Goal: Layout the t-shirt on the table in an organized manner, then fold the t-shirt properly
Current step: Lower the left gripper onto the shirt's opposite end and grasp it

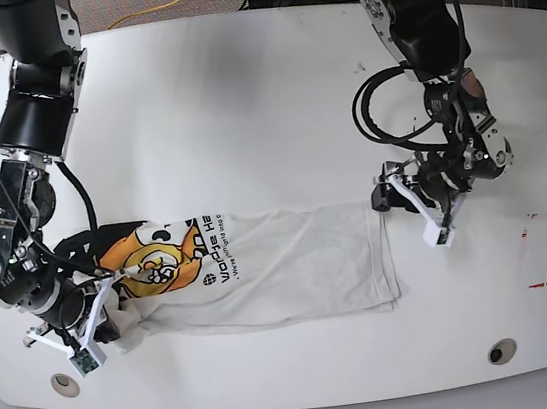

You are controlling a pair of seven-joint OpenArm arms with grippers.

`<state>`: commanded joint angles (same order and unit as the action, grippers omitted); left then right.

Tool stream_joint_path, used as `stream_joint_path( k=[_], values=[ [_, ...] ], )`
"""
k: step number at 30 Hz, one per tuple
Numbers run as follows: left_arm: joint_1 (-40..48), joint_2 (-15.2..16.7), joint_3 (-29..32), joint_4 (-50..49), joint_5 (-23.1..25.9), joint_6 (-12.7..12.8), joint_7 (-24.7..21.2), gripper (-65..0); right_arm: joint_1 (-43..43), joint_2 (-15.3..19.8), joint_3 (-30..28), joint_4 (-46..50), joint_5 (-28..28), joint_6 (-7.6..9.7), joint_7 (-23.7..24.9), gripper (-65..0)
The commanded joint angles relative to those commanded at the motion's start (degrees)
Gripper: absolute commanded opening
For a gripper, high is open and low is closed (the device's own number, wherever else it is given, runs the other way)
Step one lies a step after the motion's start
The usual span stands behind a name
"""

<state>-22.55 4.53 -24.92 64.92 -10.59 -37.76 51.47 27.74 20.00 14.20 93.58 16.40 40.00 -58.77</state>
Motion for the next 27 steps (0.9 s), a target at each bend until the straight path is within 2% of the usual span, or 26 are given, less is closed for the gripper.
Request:
stream_joint_path(
  k=[6, 13, 15, 19, 27],
  values=[
    [-2.8, 1.4, 0.0, -7.7, -0.1, 2.6, -6.3, -28.1, -0.1, 0.0, 0.1, 0.0, 0.0, 0.00, 0.0, -65.0],
    [-4.7, 3.2, -0.2, -10.5, -0.1, 5.5, -10.5, -28.1, -0.1, -0.1, 0.1, 0.0, 0.0, 0.00, 0.0, -65.0],
    [-5.0, 3.4, -0.2, -10.5, -0.1, 7.1, -12.0, -28.1, -0.1, -0.2, 0.1, 0.0, 0.0, 0.00, 0.0, -65.0],
    [-6.4, 4.3, -0.2, -11.0, -0.2, 9.3, -13.3, -28.1, -0.1, -0.4, 0.1, 0.0, -0.2, 0.00, 0.0, -65.0],
    [-8.3, 4.5, -0.2, -11.3, -0.2, 9.7, -13.3, -28.5, -0.1, -0.6, 0.0, -0.1, -0.2, 0.00, 0.0, -65.0]
  ],
)
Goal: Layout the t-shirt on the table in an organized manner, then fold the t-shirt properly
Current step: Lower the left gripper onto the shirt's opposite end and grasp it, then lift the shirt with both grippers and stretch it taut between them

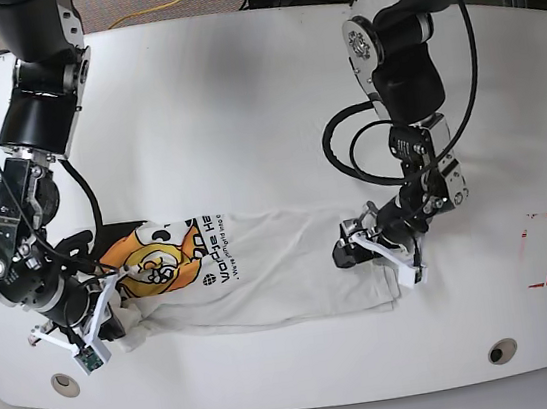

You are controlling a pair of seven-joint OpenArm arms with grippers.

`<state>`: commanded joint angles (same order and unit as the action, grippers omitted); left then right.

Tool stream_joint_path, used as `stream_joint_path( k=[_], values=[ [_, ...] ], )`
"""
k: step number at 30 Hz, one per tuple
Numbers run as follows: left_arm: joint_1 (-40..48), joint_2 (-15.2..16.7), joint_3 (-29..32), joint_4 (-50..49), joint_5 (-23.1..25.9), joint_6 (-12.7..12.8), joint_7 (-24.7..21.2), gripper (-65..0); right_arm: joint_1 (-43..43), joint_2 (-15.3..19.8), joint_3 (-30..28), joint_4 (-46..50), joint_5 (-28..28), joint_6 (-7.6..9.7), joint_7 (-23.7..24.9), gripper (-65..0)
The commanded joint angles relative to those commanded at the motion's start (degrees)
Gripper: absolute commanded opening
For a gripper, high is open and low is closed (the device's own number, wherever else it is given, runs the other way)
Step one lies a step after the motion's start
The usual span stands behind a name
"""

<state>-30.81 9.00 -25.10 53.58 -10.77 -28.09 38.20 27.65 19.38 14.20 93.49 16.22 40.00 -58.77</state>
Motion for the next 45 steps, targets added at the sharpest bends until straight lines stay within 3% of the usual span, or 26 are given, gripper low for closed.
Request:
stream_joint_path(
  k=[13, 26, 30, 32, 37, 45],
  values=[
    [-1.1, -0.2, -0.1, -0.6, 0.1, 0.4, -0.2, -28.5, 0.0, 0.0, 0.1, -0.3, 0.0, 0.00, 0.0, -65.0],
    [-2.7, -1.8, 0.0, -9.7, 0.2, 1.7, -2.5, -29.0, 0.0, 0.0, -0.1, -0.3, 0.0, 0.00, 0.0, -65.0],
    [-2.7, -1.8, 0.2, -9.9, 0.2, 1.8, -2.8, -38.3, 0.0, 0.0, -0.1, -0.3, 0.0, 0.00, 0.0, -65.0],
    [-2.7, -1.8, 0.2, -9.9, 0.2, 1.8, -2.9, -48.2, 0.0, 0.0, -0.1, -0.3, 0.0, 0.00, 0.0, -65.0],
    [-2.8, -1.8, 0.2, -9.8, 0.2, 1.8, -2.9, -64.9, 0.0, 0.0, 0.1, -0.3, 0.0, 0.00, 0.0, -65.0],
    [-2.0, -1.9, 0.2, -3.2, 0.2, 1.6, -1.1, -64.4, 0.0, 0.0, 0.2, 0.3, 0.0, 0.00, 0.0, -65.0]
  ],
)
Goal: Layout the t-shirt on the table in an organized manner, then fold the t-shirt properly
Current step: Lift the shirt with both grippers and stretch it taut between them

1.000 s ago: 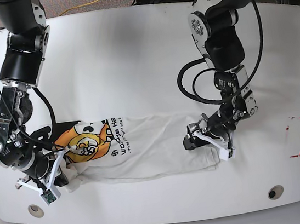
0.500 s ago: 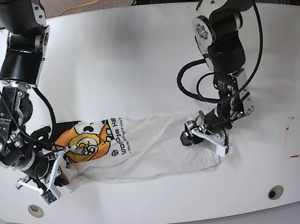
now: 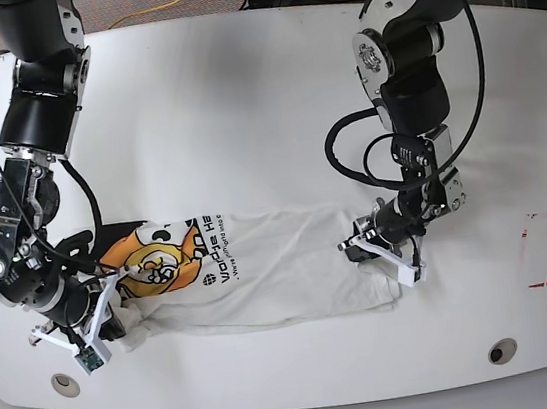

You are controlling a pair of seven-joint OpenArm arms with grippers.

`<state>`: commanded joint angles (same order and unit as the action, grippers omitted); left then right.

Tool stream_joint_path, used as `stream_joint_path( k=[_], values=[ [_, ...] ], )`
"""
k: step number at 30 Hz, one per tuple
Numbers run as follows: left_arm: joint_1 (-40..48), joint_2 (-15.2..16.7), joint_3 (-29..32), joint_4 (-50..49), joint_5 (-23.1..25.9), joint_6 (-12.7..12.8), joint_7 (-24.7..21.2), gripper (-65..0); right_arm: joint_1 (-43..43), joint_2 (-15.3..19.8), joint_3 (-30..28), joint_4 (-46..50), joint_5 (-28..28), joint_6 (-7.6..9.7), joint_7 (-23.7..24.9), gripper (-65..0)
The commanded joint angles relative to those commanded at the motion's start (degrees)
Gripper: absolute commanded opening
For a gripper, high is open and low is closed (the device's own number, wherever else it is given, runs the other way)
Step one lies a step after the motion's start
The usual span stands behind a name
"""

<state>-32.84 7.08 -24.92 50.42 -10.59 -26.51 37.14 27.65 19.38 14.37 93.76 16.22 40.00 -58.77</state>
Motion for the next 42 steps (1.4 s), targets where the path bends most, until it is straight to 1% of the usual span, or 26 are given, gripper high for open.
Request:
stream_joint_path(
  k=[3, 6, 8, 10, 13, 15, 18, 23, 28, 31, 34, 36, 38, 39, 42],
  values=[
    [1.6, -1.6, 0.0, 7.2, -0.2, -0.7, 4.3, -64.4, 0.0, 0.4, 0.1, 1.8, 0.0, 0.00, -0.1, -65.0],
    [2.1, -3.2, -0.1, 14.3, -0.2, -3.0, 7.6, -64.4, 0.0, 0.4, 0.2, 3.2, -0.1, 0.00, -0.1, -65.0],
    [2.1, -3.6, -0.2, 17.2, -0.2, -4.2, 9.4, -64.4, 0.4, 0.5, 0.9, 3.4, -0.1, 0.00, -0.1, -65.0],
    [1.8, -5.2, -0.2, 21.6, -0.2, -6.1, 12.3, -64.4, 0.6, 0.5, 2.2, 3.4, -0.1, 0.00, -0.1, -65.0],
    [1.2, -7.6, -0.2, 25.9, -0.2, -7.7, 14.3, -64.4, 2.5, 0.5, 2.5, 2.9, -0.1, 0.00, -0.1, -65.0],
    [0.4, -8.6, -0.2, 27.6, -0.2, -8.5, 15.1, -64.4, 3.4, 0.5, 2.5, 2.3, -0.1, 0.00, -0.1, -65.0],
    [-1.5, -10.2, -0.3, 30.4, -0.2, -9.5, 18.2, -64.4, 4.4, 0.5, 2.5, 1.8, -0.1, 0.00, -0.1, -65.0],
    [-4.9, -11.2, -0.4, 37.7, -0.3, -9.8, 21.9, -64.4, 7.2, 0.5, 2.4, -0.7, -0.1, 0.00, -0.1, -65.0],
    [-10.3, -11.7, -1.2, 42.5, -2.2, -9.3, 24.4, -64.4, 12.1, 0.5, 2.4, -5.6, -0.1, 0.00, -0.1, -65.0],
    [-13.5, -13.0, -3.3, 43.9, -3.3, -9.3, 27.2, -64.4, 16.0, 0.6, 2.3, -8.7, -0.1, 0.00, -0.1, -65.0],
    [-17.9, -13.0, -5.8, 44.0, -4.0, -9.2, 29.2, -64.4, 20.0, 1.3, 2.1, -12.1, -0.2, 0.00, -0.1, -65.0],
    [-20.8, -13.1, -7.6, 44.0, -4.0, -9.2, 30.3, -64.4, 23.7, 2.5, -0.2, -14.9, -0.2, 0.00, -0.1, -65.0],
    [-23.7, -13.4, -9.0, 44.0, -3.9, -9.2, 30.6, -64.4, 27.0, 3.3, -2.3, -16.7, -0.2, 0.00, -0.1, -65.0],
    [-25.4, -14.1, -9.5, 44.0, -3.8, -9.1, 30.7, -64.4, 28.7, 3.9, -3.2, -17.5, -0.2, 0.00, -0.1, -65.0],
    [-28.9, -16.2, -9.6, 43.5, -4.0, -7.8, 30.7, -64.4, 32.5, 4.5, -3.8, -19.0, -0.1, 0.00, -0.1, -65.0]
  ],
)
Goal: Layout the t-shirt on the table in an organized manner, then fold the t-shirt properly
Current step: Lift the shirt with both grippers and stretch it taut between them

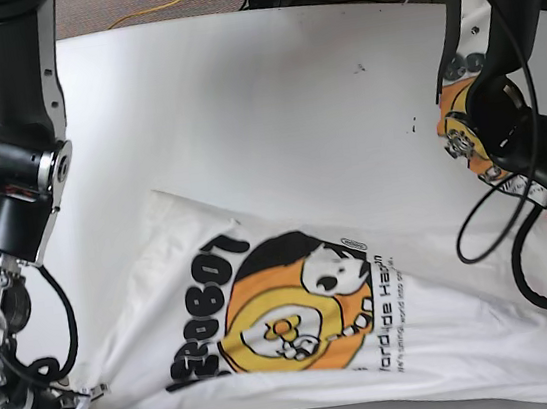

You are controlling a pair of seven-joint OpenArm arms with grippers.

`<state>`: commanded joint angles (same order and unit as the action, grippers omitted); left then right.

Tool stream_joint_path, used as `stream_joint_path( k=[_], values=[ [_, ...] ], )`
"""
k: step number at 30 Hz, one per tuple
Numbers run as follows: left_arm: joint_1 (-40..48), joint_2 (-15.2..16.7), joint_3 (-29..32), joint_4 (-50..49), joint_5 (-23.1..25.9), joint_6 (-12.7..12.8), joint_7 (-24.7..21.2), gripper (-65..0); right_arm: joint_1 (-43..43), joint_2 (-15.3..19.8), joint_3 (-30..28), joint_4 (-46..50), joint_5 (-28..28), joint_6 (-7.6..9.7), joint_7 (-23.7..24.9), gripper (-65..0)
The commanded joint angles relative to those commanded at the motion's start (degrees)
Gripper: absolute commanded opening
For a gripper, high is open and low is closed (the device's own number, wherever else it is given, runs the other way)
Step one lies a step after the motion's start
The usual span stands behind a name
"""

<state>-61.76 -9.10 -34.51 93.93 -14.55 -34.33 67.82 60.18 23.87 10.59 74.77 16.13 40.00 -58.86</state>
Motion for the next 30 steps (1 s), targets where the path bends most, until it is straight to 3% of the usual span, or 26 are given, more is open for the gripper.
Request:
stream_joint_path(
  k=[4, 10, 16, 23, 30],
  values=[
    [-5.9, -0.7, 0.1, -2.1, -0.2, 1.6, 0.0, -64.3, 6.2, 0.6, -0.2, -2.6, 0.0, 0.00, 0.0, -65.0],
    [-15.2, -2.9, 0.1, -7.5, -0.2, 1.7, -0.2, -64.2, 15.3, 2.6, -5.5, -4.1, 0.2, 0.00, -0.1, -65.0],
    [-22.3, -3.3, 0.1, -13.1, -0.2, 1.7, -0.3, -64.2, 20.3, 3.0, -7.3, -4.1, 0.3, 0.00, -0.8, -65.0],
    [-23.8, -2.9, 0.1, -15.3, -0.3, 1.6, -0.3, -64.2, 19.6, 4.4, -7.0, -1.4, 0.4, 0.00, -3.6, -65.0],
    [-18.1, -2.7, 0.1, -12.3, -2.3, 1.3, 0.0, -64.0, 8.0, 4.5, -2.6, 6.4, 0.4, 0.00, -5.4, -65.0]
  ],
)
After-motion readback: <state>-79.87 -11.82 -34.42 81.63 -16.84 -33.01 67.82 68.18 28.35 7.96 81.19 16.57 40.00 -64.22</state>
